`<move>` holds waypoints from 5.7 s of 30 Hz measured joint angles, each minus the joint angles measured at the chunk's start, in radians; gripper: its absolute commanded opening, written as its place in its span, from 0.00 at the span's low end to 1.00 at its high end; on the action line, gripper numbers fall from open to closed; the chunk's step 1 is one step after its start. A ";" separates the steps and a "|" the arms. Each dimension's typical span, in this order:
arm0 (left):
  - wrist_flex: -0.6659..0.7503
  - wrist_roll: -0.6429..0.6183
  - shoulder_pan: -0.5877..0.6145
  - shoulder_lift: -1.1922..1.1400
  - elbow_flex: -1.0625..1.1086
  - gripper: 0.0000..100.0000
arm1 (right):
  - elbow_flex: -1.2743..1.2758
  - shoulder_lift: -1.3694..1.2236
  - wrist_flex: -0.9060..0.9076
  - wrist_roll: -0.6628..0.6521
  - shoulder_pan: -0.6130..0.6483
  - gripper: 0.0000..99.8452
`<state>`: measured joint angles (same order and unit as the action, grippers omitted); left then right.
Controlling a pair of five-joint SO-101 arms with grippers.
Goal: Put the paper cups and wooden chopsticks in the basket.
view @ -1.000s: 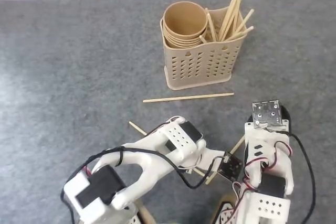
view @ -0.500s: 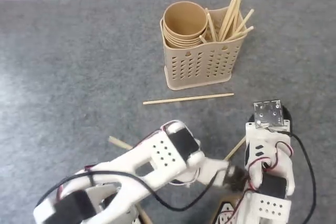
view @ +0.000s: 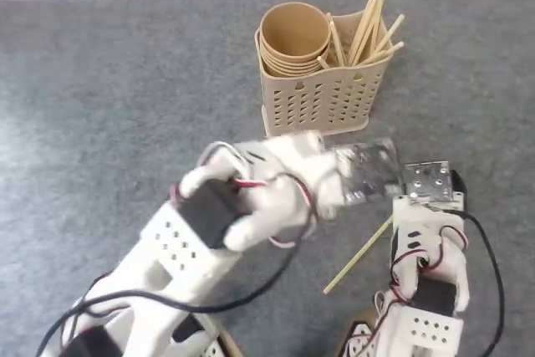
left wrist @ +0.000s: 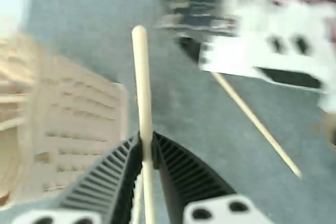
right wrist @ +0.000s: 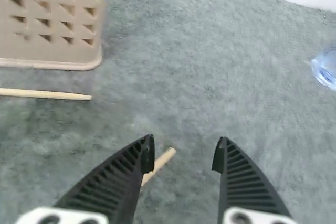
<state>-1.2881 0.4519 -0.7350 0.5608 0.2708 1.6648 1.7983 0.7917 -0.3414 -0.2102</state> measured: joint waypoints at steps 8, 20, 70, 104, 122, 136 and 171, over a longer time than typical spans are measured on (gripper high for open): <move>0.407 -0.158 0.118 0.023 0.000 0.01 | 0.000 0.000 -0.064 0.184 -0.161 0.19; 1.335 -0.465 0.150 -0.304 0.000 0.01 | 0.000 0.000 -0.074 0.161 -0.130 0.19; 1.122 -0.222 0.307 -0.057 0.885 0.22 | 0.000 0.000 -0.071 0.140 -0.083 0.19; 0.859 -0.057 0.279 -0.526 0.422 0.23 | 0.000 0.000 -0.071 0.107 -0.074 0.19; 0.485 0.120 0.232 -1.005 -0.091 0.23 | 0.000 0.000 -0.071 0.101 -0.071 0.19; -0.226 0.245 0.172 -1.410 -0.795 0.01 | 0.000 0.000 -0.071 0.101 -0.071 0.19; -0.186 -0.270 0.161 -1.195 -1.715 0.01 | 0.000 0.000 -0.071 0.101 -0.071 0.19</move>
<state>-1.4737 0.1818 -0.5738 -0.6345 -1.4446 1.6648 1.7983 0.7211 -0.2401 -0.2808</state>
